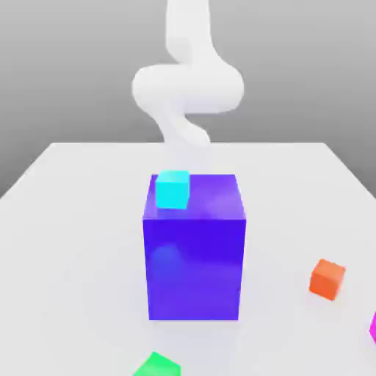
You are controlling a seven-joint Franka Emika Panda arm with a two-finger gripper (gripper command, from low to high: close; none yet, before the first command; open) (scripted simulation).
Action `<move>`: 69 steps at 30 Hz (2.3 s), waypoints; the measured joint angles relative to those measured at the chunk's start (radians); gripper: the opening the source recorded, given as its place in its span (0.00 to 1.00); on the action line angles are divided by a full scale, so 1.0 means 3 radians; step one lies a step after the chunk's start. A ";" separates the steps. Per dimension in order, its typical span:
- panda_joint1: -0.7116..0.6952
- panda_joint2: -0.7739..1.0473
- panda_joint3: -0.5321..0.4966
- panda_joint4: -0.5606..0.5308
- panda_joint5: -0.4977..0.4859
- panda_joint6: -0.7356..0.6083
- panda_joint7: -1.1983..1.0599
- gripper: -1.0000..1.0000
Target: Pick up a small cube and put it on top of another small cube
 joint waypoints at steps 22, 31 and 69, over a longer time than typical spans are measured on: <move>0.0290 0.2692 0.1185 0.0199 -0.0883 0.0612 0.2096 0.50; 0.0823 0.3756 0.1185 0.0277 -0.1096 0.0891 0.2836 0.50; -0.0930 0.3578 0.0463 -0.0066 -0.0464 0.1153 0.0813 1.00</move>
